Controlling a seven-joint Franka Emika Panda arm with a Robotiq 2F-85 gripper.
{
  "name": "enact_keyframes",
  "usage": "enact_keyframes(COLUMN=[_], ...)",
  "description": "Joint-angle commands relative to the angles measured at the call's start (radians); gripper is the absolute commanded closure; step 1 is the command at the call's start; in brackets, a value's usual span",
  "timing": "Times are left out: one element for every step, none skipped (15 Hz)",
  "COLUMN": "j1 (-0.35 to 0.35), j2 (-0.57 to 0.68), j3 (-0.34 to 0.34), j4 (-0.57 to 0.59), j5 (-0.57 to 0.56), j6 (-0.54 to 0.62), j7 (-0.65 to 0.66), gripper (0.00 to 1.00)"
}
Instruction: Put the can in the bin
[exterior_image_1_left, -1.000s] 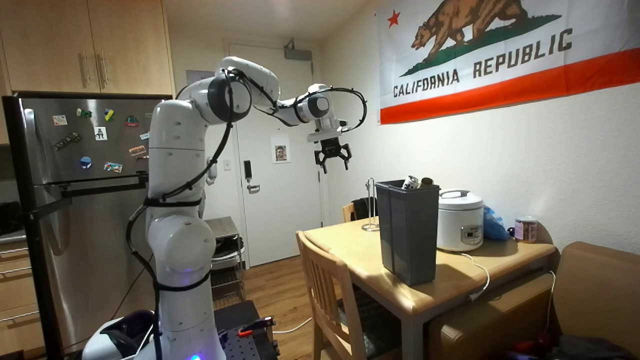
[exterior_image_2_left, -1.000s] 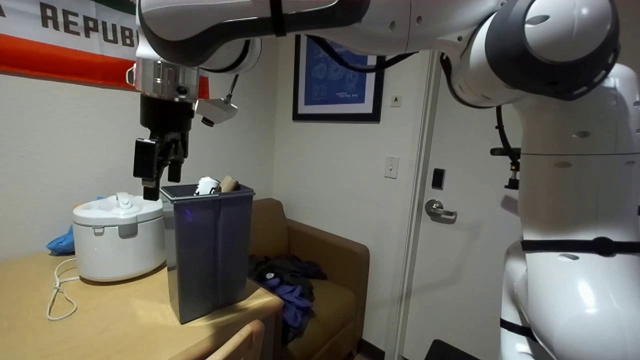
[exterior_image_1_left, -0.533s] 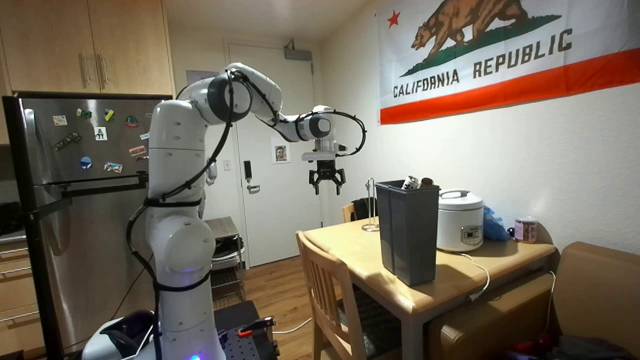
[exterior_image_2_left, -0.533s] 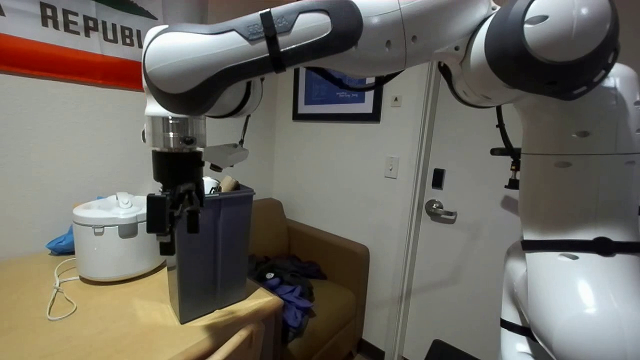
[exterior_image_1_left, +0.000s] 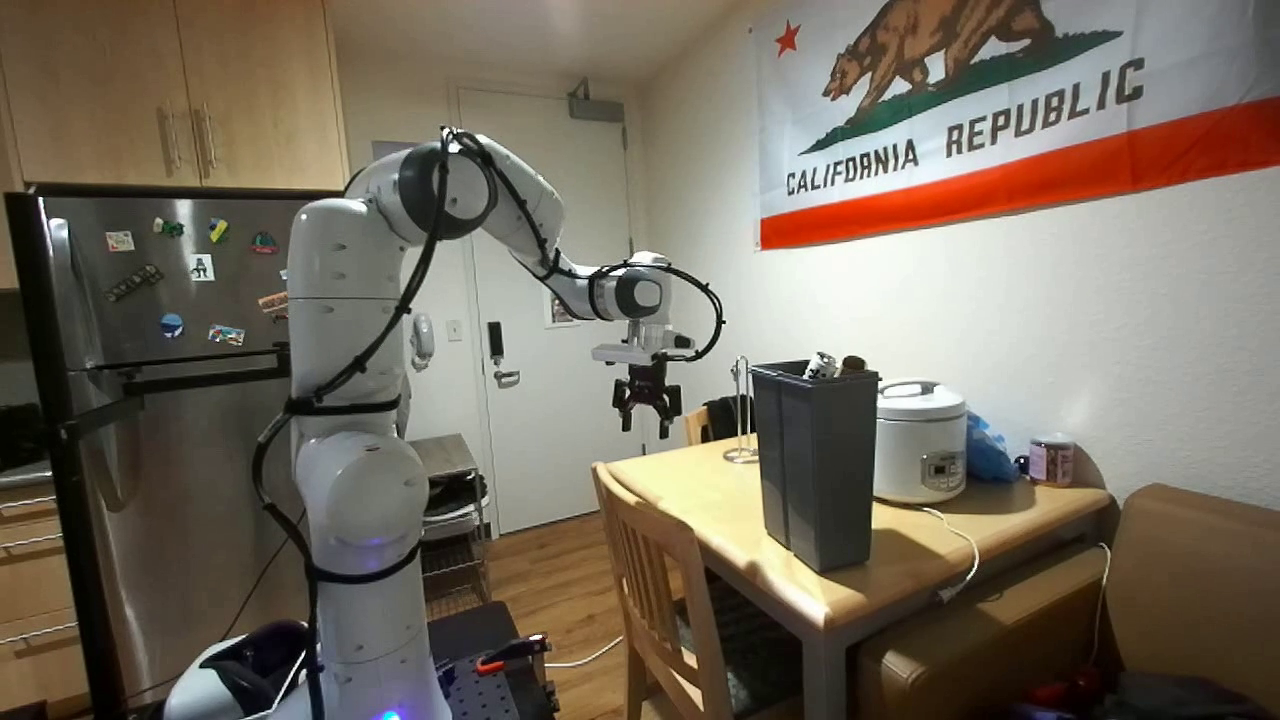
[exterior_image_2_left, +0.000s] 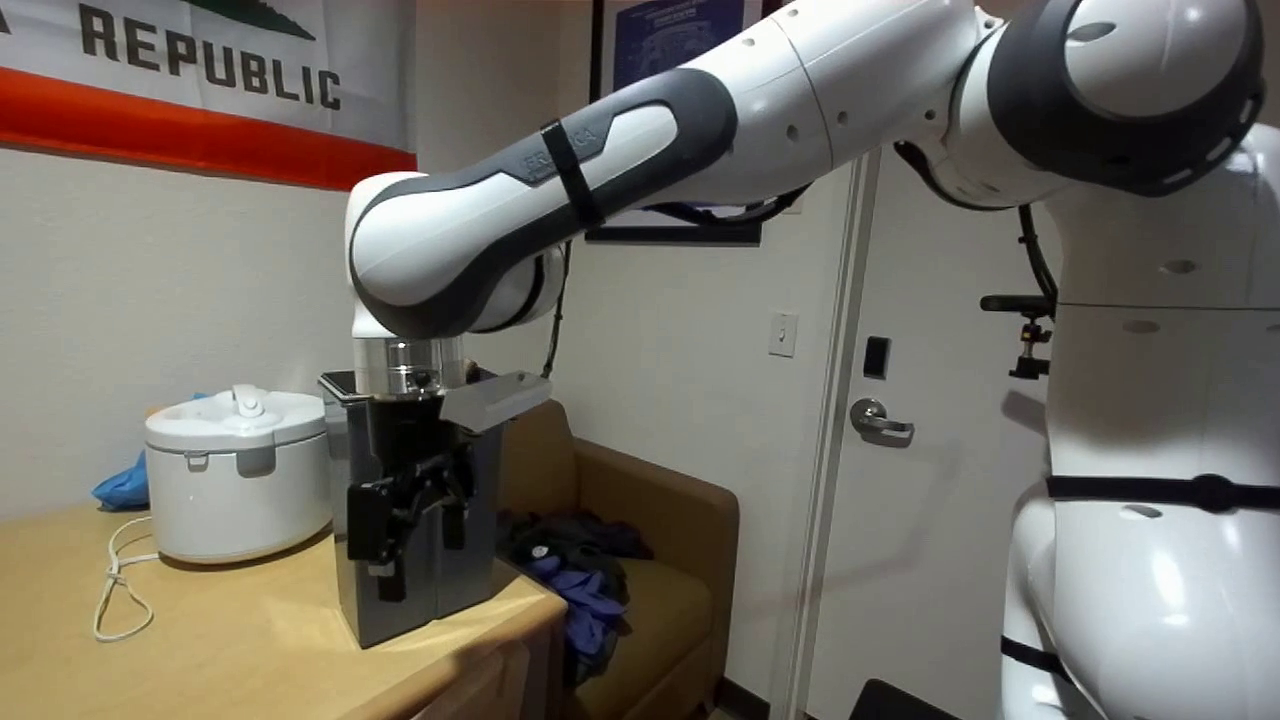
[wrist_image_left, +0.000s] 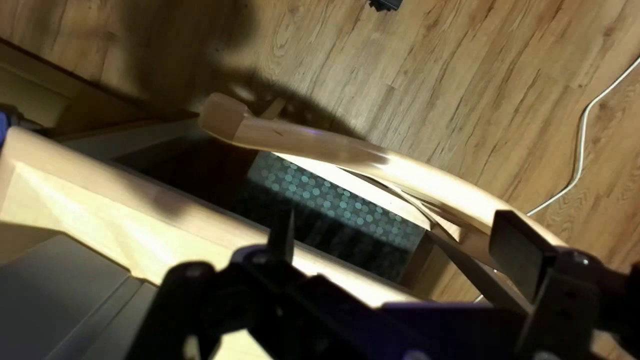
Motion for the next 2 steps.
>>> enact_keyframes(j1=[0.000,0.000], j2=[-0.008,-0.015], j3=[0.001,0.001], j4=[-0.012,-0.020], j5=[0.000,0.000], j6=[0.005,0.008], j7=[0.007,0.013], gripper=[0.00,0.00])
